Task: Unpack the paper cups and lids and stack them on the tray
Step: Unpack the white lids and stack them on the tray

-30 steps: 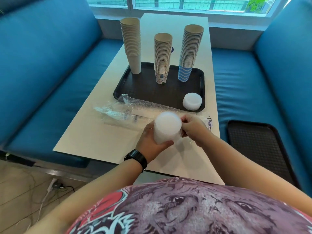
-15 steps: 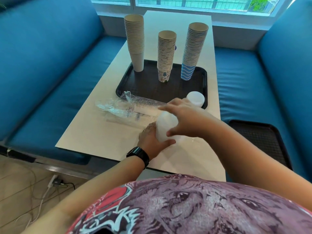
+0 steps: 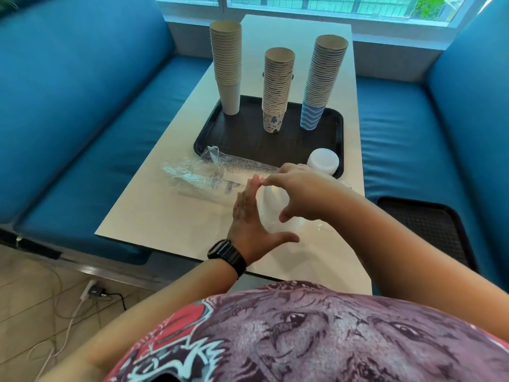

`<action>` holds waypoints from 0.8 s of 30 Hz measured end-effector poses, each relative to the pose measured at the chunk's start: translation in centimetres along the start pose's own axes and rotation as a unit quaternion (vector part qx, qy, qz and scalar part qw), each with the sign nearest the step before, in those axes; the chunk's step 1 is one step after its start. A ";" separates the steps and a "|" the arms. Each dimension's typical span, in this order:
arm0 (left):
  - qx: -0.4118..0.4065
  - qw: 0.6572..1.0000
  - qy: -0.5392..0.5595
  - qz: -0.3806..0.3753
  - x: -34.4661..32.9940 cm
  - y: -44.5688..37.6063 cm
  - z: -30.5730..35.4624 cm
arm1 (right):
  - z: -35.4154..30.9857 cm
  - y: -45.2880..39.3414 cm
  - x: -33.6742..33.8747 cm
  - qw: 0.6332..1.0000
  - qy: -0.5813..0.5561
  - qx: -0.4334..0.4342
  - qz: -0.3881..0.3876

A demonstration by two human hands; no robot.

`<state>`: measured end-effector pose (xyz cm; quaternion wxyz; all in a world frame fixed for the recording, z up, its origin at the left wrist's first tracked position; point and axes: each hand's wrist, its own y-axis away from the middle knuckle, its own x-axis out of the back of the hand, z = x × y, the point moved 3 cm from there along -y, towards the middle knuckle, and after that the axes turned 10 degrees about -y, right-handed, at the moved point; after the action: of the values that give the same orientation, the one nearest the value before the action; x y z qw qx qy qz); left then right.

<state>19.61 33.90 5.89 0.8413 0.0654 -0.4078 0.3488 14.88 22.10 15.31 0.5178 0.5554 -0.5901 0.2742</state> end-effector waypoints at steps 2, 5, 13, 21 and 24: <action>0.015 0.999 0.044 0.002 0.0 -0.5 0.9 | 0.0 -0.1 0.1 1.000 -0.011 -0.005 0.015; 0.032 0.998 0.061 0.000 -0.6 -1.4 1.0 | -0.1 -0.1 0.2 0.998 -0.038 -0.014 0.037; 0.037 0.997 0.067 0.012 -1.1 -2.0 0.4 | 0.4 0.5 0.8 0.994 -0.095 -0.003 0.054; 0.069 0.993 0.090 0.016 -1.2 -2.1 0.3 | 4.9 0.2 3.9 0.942 -0.300 0.000 0.149; 0.073 0.992 0.100 0.015 -1.5 -2.1 0.0 | 9.1 -0.9 4.1 0.911 -0.346 -0.055 0.217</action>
<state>20.31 31.49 5.18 0.8653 0.0856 -0.2961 0.3954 13.59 12.16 15.92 0.2386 0.4439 -0.8527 0.1376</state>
